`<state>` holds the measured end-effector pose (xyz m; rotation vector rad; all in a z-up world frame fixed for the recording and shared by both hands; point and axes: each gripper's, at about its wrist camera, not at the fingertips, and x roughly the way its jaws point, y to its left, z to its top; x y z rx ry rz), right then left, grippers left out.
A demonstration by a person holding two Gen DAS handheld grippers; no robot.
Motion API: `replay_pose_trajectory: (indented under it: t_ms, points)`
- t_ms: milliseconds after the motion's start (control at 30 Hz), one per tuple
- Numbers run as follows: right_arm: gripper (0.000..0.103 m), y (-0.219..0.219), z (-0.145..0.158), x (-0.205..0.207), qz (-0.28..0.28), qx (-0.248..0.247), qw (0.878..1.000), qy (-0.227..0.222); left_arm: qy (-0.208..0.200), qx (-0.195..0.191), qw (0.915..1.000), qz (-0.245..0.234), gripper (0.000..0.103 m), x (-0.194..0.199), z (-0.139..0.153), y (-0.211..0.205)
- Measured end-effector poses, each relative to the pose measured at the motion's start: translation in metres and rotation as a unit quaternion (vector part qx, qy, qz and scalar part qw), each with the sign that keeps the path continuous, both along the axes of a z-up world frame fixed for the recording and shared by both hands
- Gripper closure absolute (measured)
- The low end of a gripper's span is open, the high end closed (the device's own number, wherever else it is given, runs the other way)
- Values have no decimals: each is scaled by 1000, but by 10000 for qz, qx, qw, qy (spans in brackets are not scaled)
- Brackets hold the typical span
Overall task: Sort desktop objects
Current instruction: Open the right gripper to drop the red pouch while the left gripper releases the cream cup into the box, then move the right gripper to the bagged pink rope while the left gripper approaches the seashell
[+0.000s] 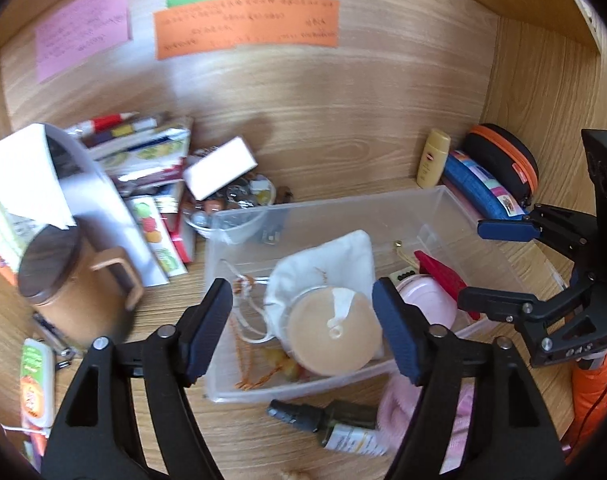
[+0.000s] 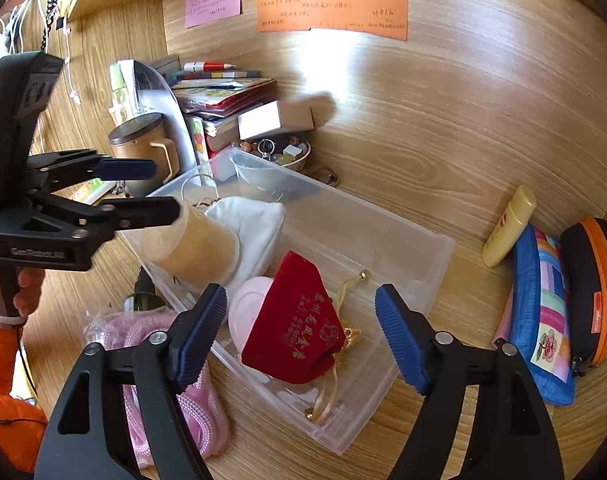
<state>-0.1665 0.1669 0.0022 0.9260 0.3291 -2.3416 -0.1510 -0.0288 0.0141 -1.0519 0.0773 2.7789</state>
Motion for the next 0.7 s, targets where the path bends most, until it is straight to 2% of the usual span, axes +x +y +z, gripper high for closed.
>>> replay_pose_trajectory:
  t_ms: [233,500,700]
  points:
    - [21,-5,13,7,-134,-23,9997,182,298,-105,9990,304,10,27,14,-21]
    - [18,-17,25,28,-115,-3,9994,318,182,-18,9990,404,7,42,7,-41]
    - [18,-30,21,52,115,47,9995,282,-54,106,9989,448,7,52,-7,-55]
